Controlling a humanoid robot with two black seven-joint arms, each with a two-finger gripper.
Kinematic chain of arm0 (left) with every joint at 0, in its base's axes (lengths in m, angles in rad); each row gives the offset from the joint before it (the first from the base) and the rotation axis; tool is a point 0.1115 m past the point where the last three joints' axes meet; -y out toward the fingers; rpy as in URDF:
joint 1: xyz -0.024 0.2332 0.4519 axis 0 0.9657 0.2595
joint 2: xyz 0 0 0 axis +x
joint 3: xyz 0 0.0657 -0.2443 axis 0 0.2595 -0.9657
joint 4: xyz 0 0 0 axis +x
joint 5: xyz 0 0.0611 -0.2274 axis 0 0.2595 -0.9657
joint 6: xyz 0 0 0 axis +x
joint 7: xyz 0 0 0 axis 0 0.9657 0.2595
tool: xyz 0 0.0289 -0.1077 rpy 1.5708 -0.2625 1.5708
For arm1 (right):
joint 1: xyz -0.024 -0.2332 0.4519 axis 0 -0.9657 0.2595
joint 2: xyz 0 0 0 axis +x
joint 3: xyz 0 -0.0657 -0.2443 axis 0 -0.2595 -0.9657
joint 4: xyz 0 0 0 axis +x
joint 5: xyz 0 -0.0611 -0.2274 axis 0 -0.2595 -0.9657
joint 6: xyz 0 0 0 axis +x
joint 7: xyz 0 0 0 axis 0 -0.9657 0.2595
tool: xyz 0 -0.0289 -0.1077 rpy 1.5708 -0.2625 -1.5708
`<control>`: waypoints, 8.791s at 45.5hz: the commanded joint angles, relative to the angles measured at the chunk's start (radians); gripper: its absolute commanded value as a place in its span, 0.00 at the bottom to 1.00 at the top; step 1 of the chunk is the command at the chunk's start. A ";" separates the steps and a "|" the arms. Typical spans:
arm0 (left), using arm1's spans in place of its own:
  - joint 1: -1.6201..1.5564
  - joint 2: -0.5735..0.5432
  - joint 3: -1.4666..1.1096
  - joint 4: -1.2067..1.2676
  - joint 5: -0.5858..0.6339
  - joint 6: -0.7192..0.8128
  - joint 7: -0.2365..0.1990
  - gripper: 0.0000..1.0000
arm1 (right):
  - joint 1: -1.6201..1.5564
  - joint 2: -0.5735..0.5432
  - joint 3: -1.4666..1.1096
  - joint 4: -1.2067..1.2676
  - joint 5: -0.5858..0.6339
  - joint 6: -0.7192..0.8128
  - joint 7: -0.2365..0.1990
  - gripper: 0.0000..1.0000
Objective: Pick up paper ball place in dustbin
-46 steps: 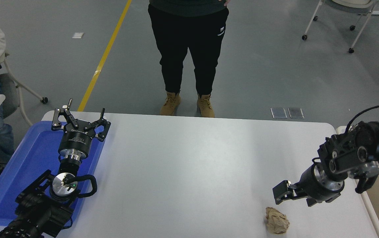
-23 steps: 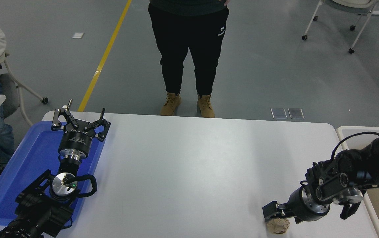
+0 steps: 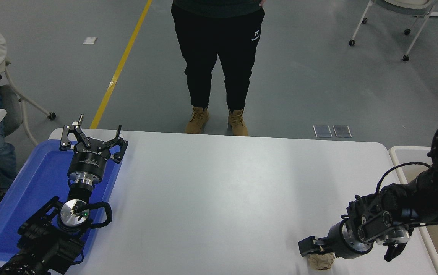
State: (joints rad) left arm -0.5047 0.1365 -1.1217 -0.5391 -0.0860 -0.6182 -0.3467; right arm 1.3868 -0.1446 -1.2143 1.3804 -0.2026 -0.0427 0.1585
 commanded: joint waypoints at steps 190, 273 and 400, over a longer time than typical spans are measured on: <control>0.002 0.000 0.000 0.001 -0.003 0.000 -0.002 1.00 | -0.041 -0.851 0.461 -0.696 -0.682 0.532 0.001 0.00; 0.002 0.000 -0.001 0.001 -0.005 0.000 -0.003 1.00 | -0.716 -0.406 0.631 -1.202 -0.370 0.055 -0.007 1.00; 0.002 0.000 -0.001 0.001 -0.005 -0.002 -0.002 1.00 | -0.933 -0.079 2.050 -0.851 0.529 0.604 0.024 1.00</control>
State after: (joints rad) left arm -0.5031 0.1365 -1.1229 -0.5385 -0.0905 -0.6182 -0.3483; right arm 0.4739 -0.1967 0.8315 0.5388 0.3249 0.5334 0.1838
